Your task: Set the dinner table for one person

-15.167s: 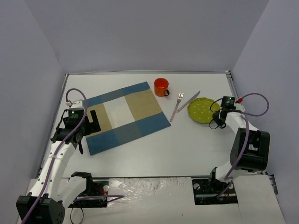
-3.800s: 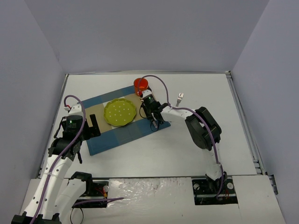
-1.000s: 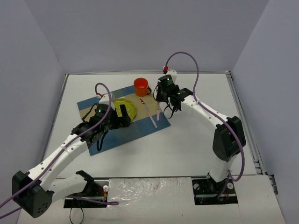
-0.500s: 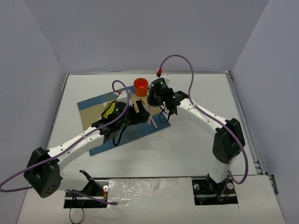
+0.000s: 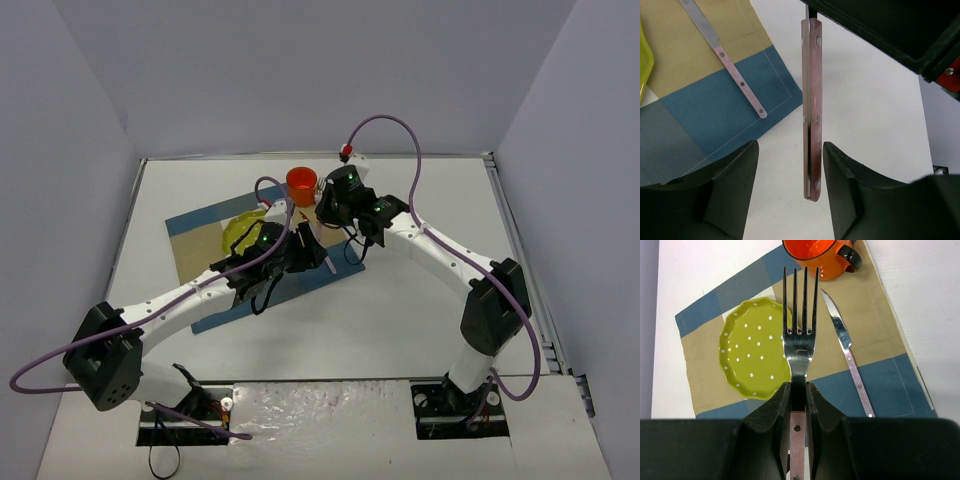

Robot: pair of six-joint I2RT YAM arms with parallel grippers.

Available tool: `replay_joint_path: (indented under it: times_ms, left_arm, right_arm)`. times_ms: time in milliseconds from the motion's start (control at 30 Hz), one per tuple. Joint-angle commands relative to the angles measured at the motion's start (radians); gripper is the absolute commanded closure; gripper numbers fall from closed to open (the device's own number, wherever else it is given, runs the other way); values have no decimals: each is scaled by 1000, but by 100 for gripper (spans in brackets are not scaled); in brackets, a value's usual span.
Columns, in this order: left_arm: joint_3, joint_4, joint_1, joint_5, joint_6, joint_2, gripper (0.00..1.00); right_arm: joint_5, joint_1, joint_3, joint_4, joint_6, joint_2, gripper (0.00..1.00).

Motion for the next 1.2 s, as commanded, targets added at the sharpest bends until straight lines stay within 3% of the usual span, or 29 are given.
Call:
replay_joint_path:
  times_ms: [0, 333, 700, 933, 1033, 1067, 1167]
  left_arm:
    - [45, 93, -7, -3, -17, -28, 57]
    - [16, 124, -7, 27, -42, -27, 74]
    - [2, 132, -8, 45, -58, -26, 75]
    - [-16, 129, -8, 33, -63, -43, 100]
    - [-25, 128, -8, 27, -65, -52, 100]
    - [-34, 128, -8, 24, -65, -55, 100]
    - [-53, 136, -8, 14, -69, -77, 100]
  right_arm:
    - [1, 10, 1, 64, 16, -68, 100]
    - [4, 10, -19, 72, 28, -79, 100]
    - [-7, 9, -34, 84, 37, -86, 100]
    - [-8, 8, -43, 86, 37, -92, 100]
    - [-11, 10, -46, 87, 35, -92, 100]
    - [-11, 10, -49, 89, 34, -94, 96]
    - [-11, 10, -54, 89, 24, -96, 71]
